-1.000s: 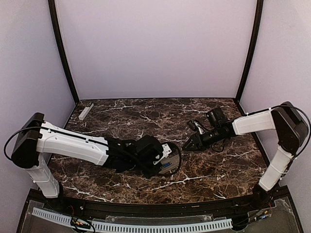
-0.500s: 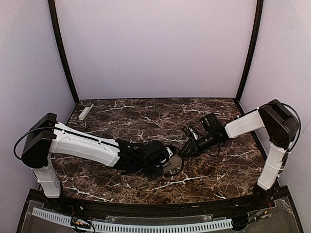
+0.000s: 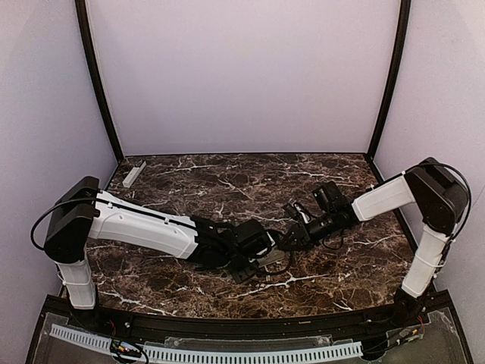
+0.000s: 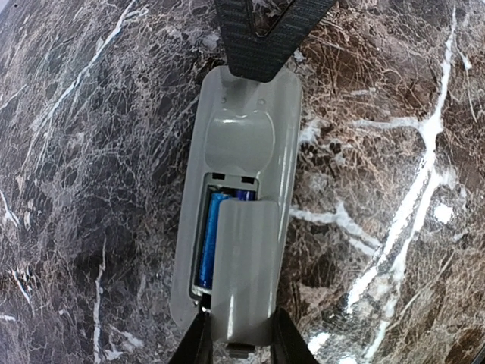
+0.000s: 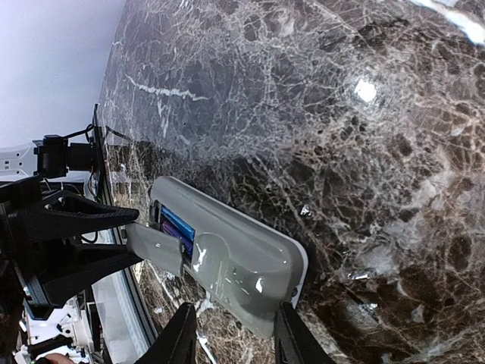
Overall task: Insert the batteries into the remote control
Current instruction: Hold the remote control without the battery cover at the center of the board, then place the battery cover on the remote control without the battery cover.
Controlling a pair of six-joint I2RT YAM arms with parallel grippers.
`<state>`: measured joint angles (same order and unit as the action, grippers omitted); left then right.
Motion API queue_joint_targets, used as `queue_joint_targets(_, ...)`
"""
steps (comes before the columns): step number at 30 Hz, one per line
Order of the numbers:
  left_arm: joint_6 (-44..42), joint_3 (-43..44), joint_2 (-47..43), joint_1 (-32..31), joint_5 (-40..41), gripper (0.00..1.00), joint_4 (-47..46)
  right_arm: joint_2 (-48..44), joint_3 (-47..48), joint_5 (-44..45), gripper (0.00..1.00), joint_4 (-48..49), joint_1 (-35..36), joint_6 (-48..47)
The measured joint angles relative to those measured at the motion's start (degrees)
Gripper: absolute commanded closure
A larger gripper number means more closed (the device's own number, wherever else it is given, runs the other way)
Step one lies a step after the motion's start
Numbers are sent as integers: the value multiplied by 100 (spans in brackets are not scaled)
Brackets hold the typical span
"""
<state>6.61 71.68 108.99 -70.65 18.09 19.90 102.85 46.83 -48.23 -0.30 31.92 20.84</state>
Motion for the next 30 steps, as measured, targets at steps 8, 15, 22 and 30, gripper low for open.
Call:
queue_joint_targets(8, -46, 146, 94, 2, 155, 95, 63, -79, -33, -120, 65, 48, 15, 96)
queue_joint_targets(15, -87, 170, 118, 17, 234, 94, 116, -136, -33, -168, 63, 59, 31, 101)
queue_joint_targets(22, -125, 245, 229, 55, 227, 92, 149, -136, -33, -173, 63, 59, 31, 96)
queue_joint_targets(30, -192, 315, 289, 109, 179, 87, 175, -136, -33, -205, 63, 61, 31, 92)
